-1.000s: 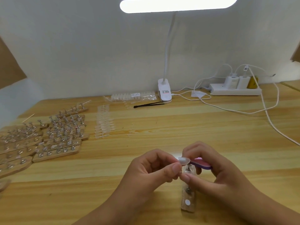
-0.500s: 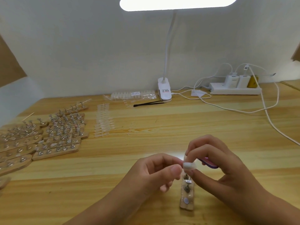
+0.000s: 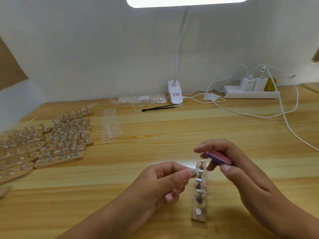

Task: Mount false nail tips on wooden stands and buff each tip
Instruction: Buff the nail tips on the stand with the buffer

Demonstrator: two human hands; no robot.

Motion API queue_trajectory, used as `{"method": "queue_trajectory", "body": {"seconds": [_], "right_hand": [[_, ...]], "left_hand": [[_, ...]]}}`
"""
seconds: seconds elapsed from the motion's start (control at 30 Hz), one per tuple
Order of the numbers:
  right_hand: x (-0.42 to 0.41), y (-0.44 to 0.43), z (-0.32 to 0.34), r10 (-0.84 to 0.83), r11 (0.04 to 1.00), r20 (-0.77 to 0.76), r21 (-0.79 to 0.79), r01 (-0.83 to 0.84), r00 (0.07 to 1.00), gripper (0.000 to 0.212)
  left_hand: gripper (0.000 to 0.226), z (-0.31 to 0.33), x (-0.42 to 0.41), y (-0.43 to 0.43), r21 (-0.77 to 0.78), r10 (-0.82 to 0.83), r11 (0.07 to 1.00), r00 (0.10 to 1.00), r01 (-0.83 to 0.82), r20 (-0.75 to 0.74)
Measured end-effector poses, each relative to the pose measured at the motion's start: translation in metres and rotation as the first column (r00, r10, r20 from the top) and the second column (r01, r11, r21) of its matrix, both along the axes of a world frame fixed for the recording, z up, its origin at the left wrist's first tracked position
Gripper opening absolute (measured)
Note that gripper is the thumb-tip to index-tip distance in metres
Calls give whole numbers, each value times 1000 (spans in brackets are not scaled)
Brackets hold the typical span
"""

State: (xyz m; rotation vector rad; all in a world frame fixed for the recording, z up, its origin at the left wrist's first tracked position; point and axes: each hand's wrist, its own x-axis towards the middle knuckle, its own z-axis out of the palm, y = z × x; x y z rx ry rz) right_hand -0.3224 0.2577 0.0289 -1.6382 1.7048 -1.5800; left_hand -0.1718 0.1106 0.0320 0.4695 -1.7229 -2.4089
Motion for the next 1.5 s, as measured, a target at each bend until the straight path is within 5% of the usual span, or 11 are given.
{"method": "queue_trajectory", "body": {"seconds": [0.17,0.3,0.5,0.67,0.83,1.07,1.2,1.37,1.5], "right_hand": [[3,-7,0,-24,993,-236,-115,-3,971,36],[7,-11,4,-34,982,-251,-189,-15,967,37],[12,-10,0,9,980,-341,-186,-77,940,45],[11,-9,1,73,975,-129,-199,-98,989,46],[9,-8,-3,56,980,-169,-181,-87,984,34],[3,-10,3,22,977,21,-212,-17,1000,30],[7,-7,6,89,968,-92,-225,-108,992,26],[-2,-8,2,2,993,17,-122,0,1000,26],[9,-8,3,91,974,-137,-193,-116,986,24]], "left_hand": [[28,0,1,-2,64,-61,996,997,64,-38],[17,1,1,-1,72,-63,995,997,65,-32],[45,0,1,-4,145,-47,988,998,52,-36],[32,0,2,-3,113,-68,991,996,74,-59],[28,2,2,-3,123,-55,990,995,65,-85],[19,3,1,-1,76,8,997,998,-3,-60],[15,3,3,-1,-38,9,999,997,-12,-74],[9,2,5,4,-148,-21,989,991,1,-133],[13,1,4,0,-143,21,989,990,-41,-139]]}}
